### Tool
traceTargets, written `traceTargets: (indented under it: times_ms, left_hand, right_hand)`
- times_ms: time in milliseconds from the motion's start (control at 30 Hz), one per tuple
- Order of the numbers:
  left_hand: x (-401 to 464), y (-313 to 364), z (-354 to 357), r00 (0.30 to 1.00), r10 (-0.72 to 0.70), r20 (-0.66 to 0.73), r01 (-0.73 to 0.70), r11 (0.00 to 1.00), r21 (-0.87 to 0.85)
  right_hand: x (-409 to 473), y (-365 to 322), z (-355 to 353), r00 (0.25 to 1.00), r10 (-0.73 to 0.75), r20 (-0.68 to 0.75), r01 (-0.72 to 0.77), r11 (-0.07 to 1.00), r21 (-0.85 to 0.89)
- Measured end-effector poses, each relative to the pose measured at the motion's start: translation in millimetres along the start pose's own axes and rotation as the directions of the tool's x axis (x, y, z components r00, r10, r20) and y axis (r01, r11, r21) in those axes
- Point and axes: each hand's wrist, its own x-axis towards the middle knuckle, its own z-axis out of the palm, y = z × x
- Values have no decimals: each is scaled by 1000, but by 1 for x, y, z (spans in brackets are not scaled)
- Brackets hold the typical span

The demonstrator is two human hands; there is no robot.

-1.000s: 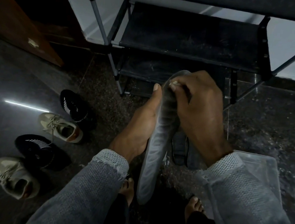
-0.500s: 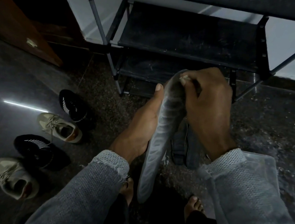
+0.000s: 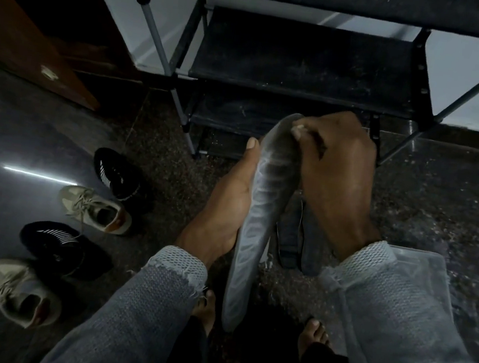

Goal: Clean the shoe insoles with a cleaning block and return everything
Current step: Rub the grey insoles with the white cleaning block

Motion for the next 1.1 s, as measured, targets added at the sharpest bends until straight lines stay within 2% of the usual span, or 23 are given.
traceTargets:
  times_ms: [133, 300, 500, 667, 767, 933, 1100]
  left_hand:
    - [-1, 0, 1, 1000, 4, 4, -4, 1000, 19]
    - [2, 0, -3, 999, 28, -19, -28, 1000, -10]
    - [-3, 3, 2, 999, 30, 20, -30, 1000, -3]
    - [-2, 7, -2, 997, 70, 16, -71, 997, 32]
    - [0, 6, -3, 996, 80, 25, -80, 997, -15]
    - [0, 2, -4, 1000, 18, 17, -17, 996, -84]
    - [1, 7, -6, 1000, 22, -3, -22, 991, -131]
  right_hand:
    - [1, 6, -3, 999, 43, -4, -43, 999, -11]
    - [-9, -15, 10, 994, -104, 37, 101, 993, 68]
    - [2, 7, -4, 1000, -2, -2, 2, 1000, -9]
    - [-11, -8, 9, 988, -147, 38, 146, 989, 36]
    - [-10, -9, 12, 985, -163, 59, 161, 986, 44]
    - [0, 8, 0, 999, -41, -4, 41, 999, 3]
    - [-13, -9, 11, 991, -119, 54, 119, 993, 16]
